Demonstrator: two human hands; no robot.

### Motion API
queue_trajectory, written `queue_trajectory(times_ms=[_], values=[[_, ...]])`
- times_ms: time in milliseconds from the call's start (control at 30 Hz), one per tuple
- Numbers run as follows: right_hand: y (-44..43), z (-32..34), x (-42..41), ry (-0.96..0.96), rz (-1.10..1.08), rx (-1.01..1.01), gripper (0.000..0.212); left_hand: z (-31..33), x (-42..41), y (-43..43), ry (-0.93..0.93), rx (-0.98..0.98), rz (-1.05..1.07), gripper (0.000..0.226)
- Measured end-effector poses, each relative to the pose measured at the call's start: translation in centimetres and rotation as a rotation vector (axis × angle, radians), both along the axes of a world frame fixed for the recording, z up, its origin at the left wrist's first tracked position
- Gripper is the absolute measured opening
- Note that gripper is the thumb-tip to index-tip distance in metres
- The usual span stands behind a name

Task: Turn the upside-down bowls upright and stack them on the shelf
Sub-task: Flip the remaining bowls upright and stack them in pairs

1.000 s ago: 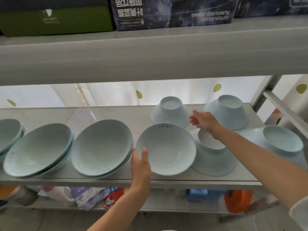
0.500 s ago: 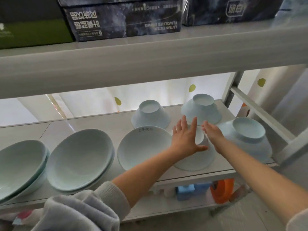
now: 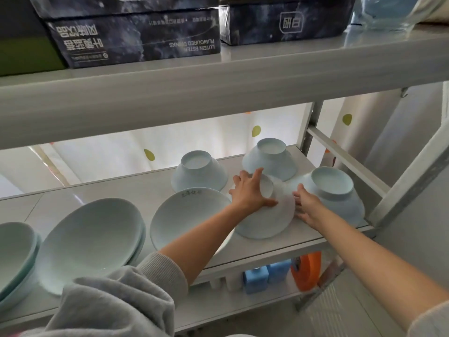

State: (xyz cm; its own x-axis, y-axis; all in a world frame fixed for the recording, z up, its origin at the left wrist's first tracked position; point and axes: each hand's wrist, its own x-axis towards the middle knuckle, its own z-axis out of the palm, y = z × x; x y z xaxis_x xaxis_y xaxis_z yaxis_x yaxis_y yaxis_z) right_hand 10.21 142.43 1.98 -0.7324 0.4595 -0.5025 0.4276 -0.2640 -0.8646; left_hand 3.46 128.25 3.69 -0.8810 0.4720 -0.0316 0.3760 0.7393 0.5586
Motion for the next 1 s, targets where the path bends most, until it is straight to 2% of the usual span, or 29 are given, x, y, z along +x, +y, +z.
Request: queue_trajectory(times_ms=[133, 233, 300, 400, 467, 567, 633, 667, 700, 767, 833, 933, 1000], values=[[-0.1, 0.6, -0.3, 0.193, -0.009, -0.32, 0.068, 1.3, -0.1, -0.5, 0.019, 0.394, 0.061, 0.091], [-0.3, 1.3, -1.3, 0.291, -0.006, -0.542, 0.077, 2.0, 0.1, -1.4, 0.067, 0.547, 0.08, 0.085], [-0.7, 1.8, -1.8, 0.305, 0.024, -0.599, 0.073, 2.2, 0.2, -2.3, 0.065, 0.644, 0.096, 0.083], [-2.3, 2.7, -1.9, 0.344, 0.184, -0.581, 0.044, 2.7, 0.6, -3.4, -0.029, 0.848, 0.125, 0.079], [-3.6, 3.3, -1.4, 0.404, 0.284, -0.509, 0.025, 3.5, 1.3, -4.0, -0.208, 1.004, 0.13, 0.074], [-4.7, 3.7, -1.1, 0.534, 0.389, -0.563, 0.049, 4.0, 2.0, -4.7, -0.409, 1.112, 0.086, 0.071], [-5.4, 4.1, -1.3, 0.554, 0.378, -0.586, 0.034, 4.1, 1.9, -5.6, -0.467, 1.12, 0.054, 0.073], [-5.6, 4.0, -1.7, 0.539, 0.339, -0.59, 0.021, 4.2, 1.8, -6.2, -0.496, 1.124, 0.055, 0.074], [-5.9, 4.1, -2.1, 0.502, 0.296, -0.589, 0.018, 4.4, 1.7, -6.7, -0.52, 1.123, 0.068, 0.073], [-5.4, 3.3, -3.3, 0.316, 0.191, -0.451, 0.041, 4.7, 1.6, -7.8, -0.555, 1.107, 0.117, 0.074], [-5.4, 2.5, -4.4, 0.171, 0.115, -0.312, 0.044, 5.0, 1.6, -9.2, -0.611, 1.105, 0.164, 0.079], [-6.1, 1.9, -5.9, 0.143, 0.058, -0.232, 0.031, 5.0, 1.6, -11.3, -0.692, 1.163, 0.275, 0.053], [-6.8, 2.0, -6.6, 0.147, 0.062, -0.167, 0.021, 4.3, 1.5, -12.5, -0.688, 1.187, 0.351, 0.045]])
